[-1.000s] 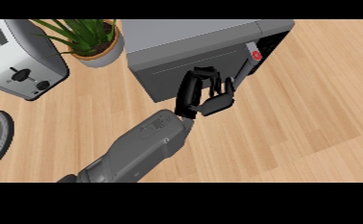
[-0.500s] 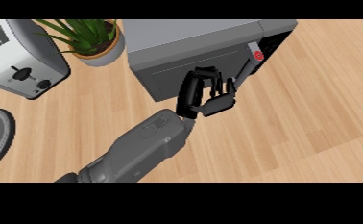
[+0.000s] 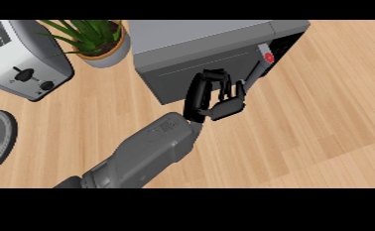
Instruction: Pick up the milk, place it into the microwave and close the microwave
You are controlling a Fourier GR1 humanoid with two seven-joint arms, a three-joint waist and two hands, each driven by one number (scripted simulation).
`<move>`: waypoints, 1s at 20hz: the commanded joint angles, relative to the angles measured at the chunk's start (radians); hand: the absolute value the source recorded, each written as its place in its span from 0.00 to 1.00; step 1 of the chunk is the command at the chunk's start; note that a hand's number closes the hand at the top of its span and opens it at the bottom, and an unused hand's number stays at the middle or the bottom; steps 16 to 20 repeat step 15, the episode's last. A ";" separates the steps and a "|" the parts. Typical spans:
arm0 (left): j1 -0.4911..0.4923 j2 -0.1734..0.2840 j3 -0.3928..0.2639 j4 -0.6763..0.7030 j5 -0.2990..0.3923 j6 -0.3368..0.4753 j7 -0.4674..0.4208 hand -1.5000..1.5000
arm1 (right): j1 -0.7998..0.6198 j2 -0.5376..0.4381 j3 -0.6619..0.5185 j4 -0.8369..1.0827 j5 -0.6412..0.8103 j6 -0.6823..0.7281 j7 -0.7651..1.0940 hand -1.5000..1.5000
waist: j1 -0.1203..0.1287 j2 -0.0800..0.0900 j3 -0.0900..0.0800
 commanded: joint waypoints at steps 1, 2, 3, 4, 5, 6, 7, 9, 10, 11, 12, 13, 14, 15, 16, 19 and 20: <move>-0.105 0.001 0.066 0.089 0.024 -0.010 0.020 1.00 | -0.019 -0.011 -0.007 0.042 -0.020 0.016 0.001 0.00 | -0.002 0.010 -0.003; -0.099 0.001 0.056 0.093 0.027 -0.014 0.017 1.00 | -0.024 -0.015 -0.004 0.048 -0.022 0.022 0.001 0.00 | 0.000 0.012 -0.003; -0.097 0.001 0.056 0.095 0.028 -0.012 0.006 1.00 | -0.029 -0.025 -0.013 0.054 -0.025 0.028 -0.004 0.00 | -0.001 0.011 -0.003; -0.101 0.001 0.055 0.092 0.035 -0.011 0.008 1.00 | -0.029 -0.023 -0.009 0.061 -0.028 0.033 -0.004 0.00 | -0.005 0.012 -0.002; -0.101 0.001 0.054 0.093 0.038 -0.014 0.002 1.00 | -0.034 -0.023 -0.007 0.068 -0.024 0.036 -0.009 0.00 | 0.004 0.014 -0.001; -0.111 0.001 0.051 0.091 0.042 -0.010 0.006 1.00 | -0.040 -0.025 -0.002 0.073 -0.028 0.039 -0.004 0.00 | 0.005 0.015 -0.001; -0.112 0.001 0.047 0.098 0.044 -0.010 0.005 1.00 | -0.041 -0.027 -0.013 0.085 -0.030 0.034 -0.007 0.00 | 0.002 0.012 0.000; -0.107 0.001 0.038 0.093 0.055 -0.008 0.000 1.00 | -0.059 -0.035 -0.015 0.102 -0.043 0.034 0.001 0.00 | 0.003 0.014 -0.002; -0.108 0.001 0.039 0.097 0.059 -0.012 -0.003 1.00 | -0.062 -0.039 -0.012 0.104 -0.041 0.039 0.001 0.00 | 0.007 0.014 -0.002; -0.117 0.001 0.044 0.102 0.063 -0.004 -0.002 1.00 | -0.058 -0.044 -0.013 0.110 -0.041 0.051 -0.002 0.00 | 0.005 0.011 -0.001; -0.115 0.001 0.034 0.098 0.071 -0.006 0.003 1.00 | -0.063 -0.043 -0.012 0.118 -0.043 0.050 -0.001 0.00 | 0.001 0.013 -0.001; -0.120 0.001 0.033 0.094 0.075 -0.014 0.002 1.00 | -0.076 -0.056 -0.014 0.122 -0.042 0.048 0.005 0.00 | 0.007 0.016 -0.002; -0.122 0.001 0.030 0.096 0.072 -0.007 -0.009 1.00 | -0.078 -0.058 -0.015 0.129 -0.054 0.058 0.005 0.00 | 0.002 0.013 -0.001; -0.124 0.001 0.027 0.101 0.078 -0.011 -0.001 1.00 | -0.076 -0.065 -0.018 0.135 -0.047 0.056 0.007 0.00 | -0.002 0.013 -0.001; -0.124 0.001 0.027 0.101 0.078 -0.011 -0.001 1.00 | -0.076 -0.065 -0.018 0.135 -0.047 0.056 0.007 0.00 | -0.002 0.013 -0.001; -0.124 0.001 0.027 0.101 0.078 -0.011 -0.001 1.00 | -0.076 -0.065 -0.018 0.135 -0.047 0.056 0.007 0.00 | -0.002 0.013 -0.001; -0.124 0.001 0.027 0.101 0.078 -0.011 -0.001 1.00 | -0.076 -0.065 -0.018 0.135 -0.047 0.056 0.007 0.00 | -0.002 0.013 -0.001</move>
